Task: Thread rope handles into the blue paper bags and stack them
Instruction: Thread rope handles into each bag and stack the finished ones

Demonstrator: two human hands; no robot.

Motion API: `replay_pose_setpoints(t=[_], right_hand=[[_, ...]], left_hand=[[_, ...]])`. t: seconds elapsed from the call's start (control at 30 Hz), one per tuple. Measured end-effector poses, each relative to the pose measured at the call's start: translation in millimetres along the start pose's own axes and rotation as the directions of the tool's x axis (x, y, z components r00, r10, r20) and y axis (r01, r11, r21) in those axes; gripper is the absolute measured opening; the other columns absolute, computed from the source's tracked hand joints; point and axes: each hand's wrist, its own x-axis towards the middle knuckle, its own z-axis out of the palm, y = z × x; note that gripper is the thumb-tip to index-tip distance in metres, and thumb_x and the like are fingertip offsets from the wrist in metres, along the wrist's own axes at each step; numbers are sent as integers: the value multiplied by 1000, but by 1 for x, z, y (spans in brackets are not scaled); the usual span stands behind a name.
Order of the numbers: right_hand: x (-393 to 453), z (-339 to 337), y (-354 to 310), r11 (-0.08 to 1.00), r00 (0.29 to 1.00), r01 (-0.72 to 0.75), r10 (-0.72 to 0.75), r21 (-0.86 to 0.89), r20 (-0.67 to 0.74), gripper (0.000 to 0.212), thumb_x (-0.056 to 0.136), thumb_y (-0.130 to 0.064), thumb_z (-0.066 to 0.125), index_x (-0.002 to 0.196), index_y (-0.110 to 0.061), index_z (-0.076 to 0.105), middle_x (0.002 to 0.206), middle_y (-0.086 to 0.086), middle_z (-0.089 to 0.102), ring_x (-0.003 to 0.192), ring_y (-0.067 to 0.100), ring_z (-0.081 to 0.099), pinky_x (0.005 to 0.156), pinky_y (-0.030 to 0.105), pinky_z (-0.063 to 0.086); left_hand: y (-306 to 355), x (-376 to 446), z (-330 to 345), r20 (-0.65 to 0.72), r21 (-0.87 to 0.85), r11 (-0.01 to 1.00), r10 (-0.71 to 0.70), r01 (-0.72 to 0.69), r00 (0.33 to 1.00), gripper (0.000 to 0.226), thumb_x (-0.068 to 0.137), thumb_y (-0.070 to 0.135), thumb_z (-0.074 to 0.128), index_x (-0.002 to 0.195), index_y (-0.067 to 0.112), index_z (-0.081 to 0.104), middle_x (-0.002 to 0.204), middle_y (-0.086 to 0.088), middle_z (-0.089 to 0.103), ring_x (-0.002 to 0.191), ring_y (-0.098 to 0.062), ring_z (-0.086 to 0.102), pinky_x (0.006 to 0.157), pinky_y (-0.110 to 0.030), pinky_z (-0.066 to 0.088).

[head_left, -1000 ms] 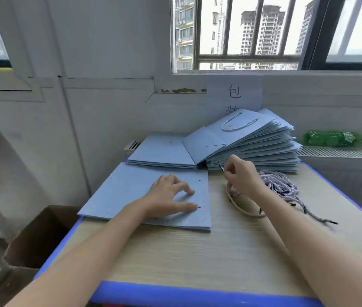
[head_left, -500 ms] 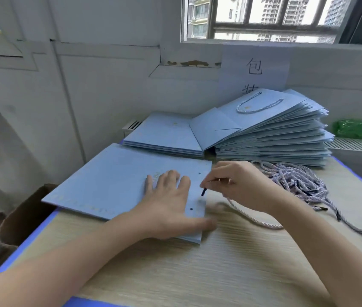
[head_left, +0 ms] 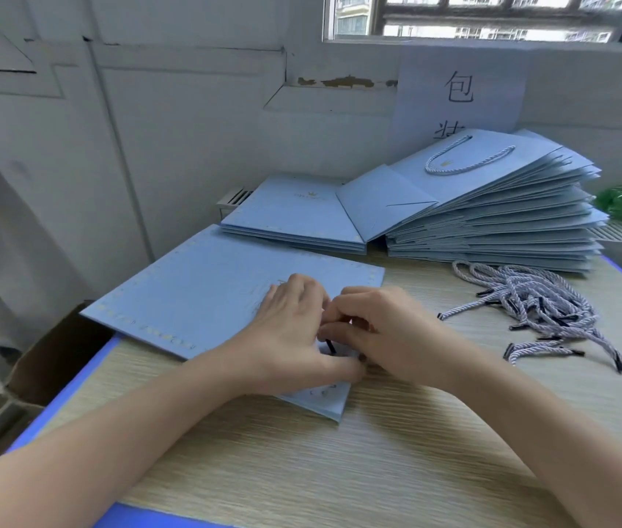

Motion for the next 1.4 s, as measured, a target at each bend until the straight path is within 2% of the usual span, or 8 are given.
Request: replay_pose_setpoints(t=[0.33, 0.5, 0.7, 0.83, 1.0, 1.2, 1.3, 1.4], right_hand=[[-3, -4, -1, 985, 998, -62, 62, 159, 0, 15, 83, -14, 66, 79, -28, 67, 65, -15, 56, 62, 3, 47, 63, 14, 39], [-6, -19, 2, 952, 995, -68, 43, 298, 88, 19, 85, -14, 65, 81, -31, 73, 81, -6, 67, 76, 16, 58, 77, 31, 45], [-8, -9, -1, 979, 979, -41, 0, 198, 202, 40, 93, 0, 48, 98, -32, 72, 92, -14, 53, 85, 1, 51, 77, 17, 37], [-9, -13, -3, 976, 995, -9, -12, 217, 97, 39, 92, 0, 49, 93, -30, 74, 93, -10, 52, 72, 2, 48, 68, 19, 36], [-16, -28, -15, 968, 976, 31, 24, 250, -215, 23, 87, -12, 60, 84, -33, 69, 80, -10, 57, 63, 5, 49, 63, 15, 40], [-19, -18, -27, 979, 984, -173, 167, 107, 61, 29, 90, -31, 54, 73, -14, 69, 52, -2, 62, 38, 5, 42, 42, 13, 31], [-17, -4, -28, 949, 965, -248, 223, 196, 141, 33, 94, -32, 50, 71, -12, 64, 44, -2, 56, 35, 5, 40, 39, 12, 27], [-15, 1, -27, 891, 960, -279, 263, 358, 94, 25, 89, -27, 59, 72, -10, 67, 40, -4, 49, 34, 6, 31, 38, 14, 24]], left_hand=[[0, 2, -7, 43, -109, 993, -39, 44, 998, 60, 54, 62, 58, 101, 30, 37, 111, 15, 34, 110, -5, 37, 82, -21, 35], [-5, 0, -17, 100, -170, 983, -49, 65, 994, 50, 55, 57, 60, 95, 36, 38, 110, 20, 36, 108, 5, 35, 80, -13, 33], [-7, 0, -21, 124, -140, 989, -25, 43, 992, 43, 52, 56, 62, 86, 38, 43, 103, 19, 40, 107, 6, 35, 84, -22, 35], [-8, -1, -32, 102, -163, 985, -40, 56, 994, 42, 46, 64, 57, 78, 36, 54, 97, 20, 52, 100, 6, 46, 87, -26, 39], [-10, -5, -47, 142, -251, 966, -26, 62, 990, 24, 59, 48, 62, 56, 24, 62, 90, 2, 71, 97, -6, 61, 95, -29, 39], [-12, -5, -48, 105, -261, 964, -20, 47, 994, 30, 57, 50, 56, 55, 21, 59, 87, -25, 63, 92, -35, 62, 99, -62, 39], [-11, -4, -46, 101, -248, 968, -12, 37, 995, 26, 61, 46, 59, 58, 21, 59, 87, -15, 68, 89, -28, 62, 98, -55, 43], [-11, -4, -44, 83, -260, 966, 18, 4, 996, 20, 66, 40, 60, 69, 21, 65, 75, 11, 67, 78, 2, 56, 82, -31, 42]])
